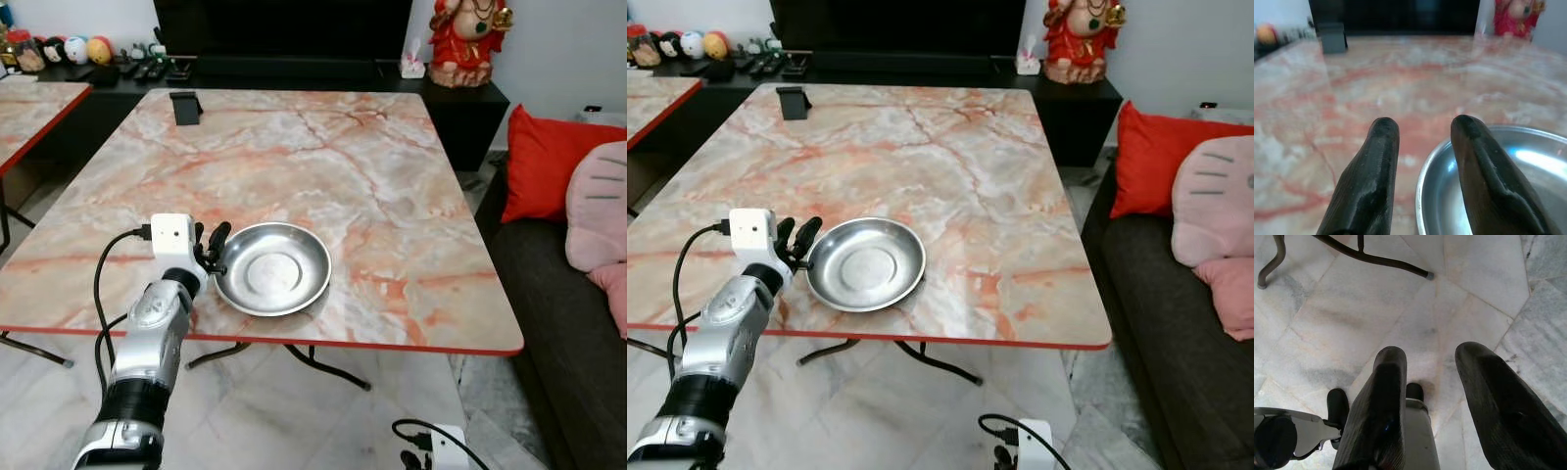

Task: Setting the table

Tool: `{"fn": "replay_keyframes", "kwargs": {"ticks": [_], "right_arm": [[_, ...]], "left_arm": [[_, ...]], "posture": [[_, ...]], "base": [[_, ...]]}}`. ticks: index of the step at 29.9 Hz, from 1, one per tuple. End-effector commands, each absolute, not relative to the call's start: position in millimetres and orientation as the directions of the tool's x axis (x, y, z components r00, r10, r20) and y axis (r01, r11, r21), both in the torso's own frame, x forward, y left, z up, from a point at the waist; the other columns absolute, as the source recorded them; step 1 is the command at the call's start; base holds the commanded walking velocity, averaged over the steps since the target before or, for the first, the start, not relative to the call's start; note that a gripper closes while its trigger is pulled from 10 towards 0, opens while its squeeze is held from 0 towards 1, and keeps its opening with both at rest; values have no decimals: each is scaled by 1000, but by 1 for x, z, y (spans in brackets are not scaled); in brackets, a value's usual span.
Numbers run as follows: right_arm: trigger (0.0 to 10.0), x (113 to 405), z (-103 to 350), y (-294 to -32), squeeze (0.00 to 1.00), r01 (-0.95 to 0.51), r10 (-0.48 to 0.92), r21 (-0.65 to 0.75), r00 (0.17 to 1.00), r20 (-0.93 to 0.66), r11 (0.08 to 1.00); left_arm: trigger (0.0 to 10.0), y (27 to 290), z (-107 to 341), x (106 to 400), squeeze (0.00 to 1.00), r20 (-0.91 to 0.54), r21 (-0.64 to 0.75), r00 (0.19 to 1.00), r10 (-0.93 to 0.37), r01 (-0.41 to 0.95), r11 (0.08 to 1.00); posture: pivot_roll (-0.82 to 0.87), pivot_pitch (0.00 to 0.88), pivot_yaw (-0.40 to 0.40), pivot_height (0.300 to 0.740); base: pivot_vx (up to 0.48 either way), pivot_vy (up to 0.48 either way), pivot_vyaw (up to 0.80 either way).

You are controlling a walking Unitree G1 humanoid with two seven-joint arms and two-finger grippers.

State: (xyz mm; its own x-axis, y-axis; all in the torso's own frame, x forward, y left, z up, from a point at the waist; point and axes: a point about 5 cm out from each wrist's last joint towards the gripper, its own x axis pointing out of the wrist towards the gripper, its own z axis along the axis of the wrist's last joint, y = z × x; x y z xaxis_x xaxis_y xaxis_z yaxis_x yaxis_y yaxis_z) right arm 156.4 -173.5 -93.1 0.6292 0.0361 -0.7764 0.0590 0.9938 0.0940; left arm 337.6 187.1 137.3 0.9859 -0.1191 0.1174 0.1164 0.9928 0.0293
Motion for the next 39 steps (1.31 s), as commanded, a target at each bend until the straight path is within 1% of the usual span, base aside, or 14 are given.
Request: {"fn": "replay_keyframes", "kwargs": {"ticks": [1,3,5,10,19,28,34,39], "right_arm": [[10000,152,-95,-171,0,60,35,93,625,-780,994],[10000,152,-95,-171,0,60,35,93,626,-779,994],[10000,151,-95,-170,0,60,34,92,626,-779,994],[10000,153,-94,-170,0,64,23,82,633,-774,995],[10000,151,-95,-171,0,80,3,68,625,-780,994],[10000,149,-96,-169,0,84,5,73,624,-781,994],[10000,148,-96,-168,0,58,11,60,625,-781,997],[10000,147,-96,-167,0,86,13,87,635,-773,992]], "left_arm": [[10000,182,139,332,0,181,89,973,-143,129,988],[10000,181,139,331,0,193,110,969,-152,132,985],[10000,177,142,330,0,220,102,963,-158,138,985],[10000,173,137,328,0,221,164,955,-196,162,973],[10000,169,133,328,0,230,160,952,-203,169,973],[10000,166,132,329,0,244,158,948,-203,168,973],[10000,172,134,329,0,254,155,950,-180,143,978],[10000,173,133,330,0,250,157,952,-178,142,977]], "posture": [[52,0,-7,740],[51,0,-7,740],[51,0,-7,740],[41,0,-5,740],[27,0,-6,740],[29,0,-2,740],[29,0,1,740],[27,0,6,740]], "base": [[0,0,0],[0,0,0],[0,0,0],[0,0,0],[0,0,0],[0,304,0],[0,320,0],[0,318,0]]}}
